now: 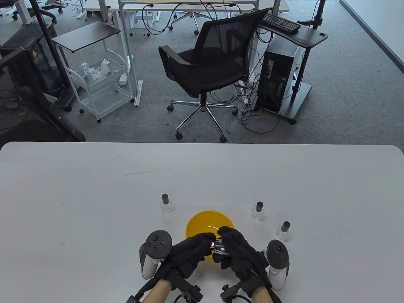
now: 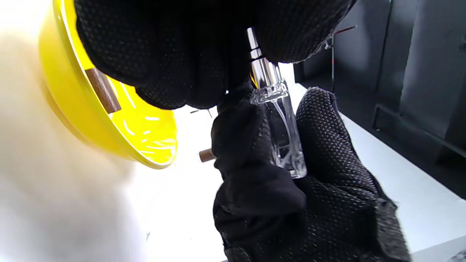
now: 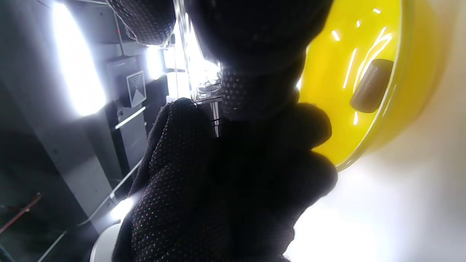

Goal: Assemble perfume bottles from components

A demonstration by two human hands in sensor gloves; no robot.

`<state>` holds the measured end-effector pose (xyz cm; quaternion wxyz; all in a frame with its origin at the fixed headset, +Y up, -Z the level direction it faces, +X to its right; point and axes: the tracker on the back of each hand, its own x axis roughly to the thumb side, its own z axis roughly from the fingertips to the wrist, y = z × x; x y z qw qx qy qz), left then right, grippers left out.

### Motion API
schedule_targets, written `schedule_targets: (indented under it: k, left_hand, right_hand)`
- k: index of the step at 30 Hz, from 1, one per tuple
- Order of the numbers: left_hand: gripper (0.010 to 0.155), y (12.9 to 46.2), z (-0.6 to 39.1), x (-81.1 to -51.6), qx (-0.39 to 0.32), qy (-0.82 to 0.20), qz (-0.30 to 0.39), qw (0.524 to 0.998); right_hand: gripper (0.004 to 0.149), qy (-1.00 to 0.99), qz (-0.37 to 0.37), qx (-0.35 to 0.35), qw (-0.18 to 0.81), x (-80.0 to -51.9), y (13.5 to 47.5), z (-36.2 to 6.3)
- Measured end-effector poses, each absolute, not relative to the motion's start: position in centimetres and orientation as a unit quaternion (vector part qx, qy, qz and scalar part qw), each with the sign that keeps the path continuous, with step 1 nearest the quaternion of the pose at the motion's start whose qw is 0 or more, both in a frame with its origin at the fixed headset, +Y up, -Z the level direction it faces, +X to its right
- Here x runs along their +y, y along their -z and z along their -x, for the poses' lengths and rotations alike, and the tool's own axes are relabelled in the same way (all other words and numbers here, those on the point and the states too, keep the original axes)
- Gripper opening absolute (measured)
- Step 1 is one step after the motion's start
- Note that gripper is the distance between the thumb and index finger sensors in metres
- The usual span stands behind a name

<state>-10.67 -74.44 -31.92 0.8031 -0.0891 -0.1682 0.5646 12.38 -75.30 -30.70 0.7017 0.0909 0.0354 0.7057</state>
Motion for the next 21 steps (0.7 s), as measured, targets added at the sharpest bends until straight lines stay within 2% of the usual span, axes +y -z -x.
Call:
schedule_targets:
  k: [9,18,21]
  left_hand:
    - [0.046,31.5,10.5,-73.1,-0.194,-0.523,0.032,0.829]
    - [0.042,30.9,10.1,-72.2,-0.219,-0.494,-0.029,0.841]
    - [0.043,30.8,9.9,-72.2,-0.22,-0.489,-0.034,0.843]
  right_hand:
    - [0.054,-0.733,-0.078,0.046,0.674,-75.3,30.7,-12.8]
    - [0.055,-0.691,-0.062,0.105,0.712,-76.1,31.0,-13.2]
    - [0.054,-0.681,-0.064,0.099,0.723,-76.1,31.1,-13.4]
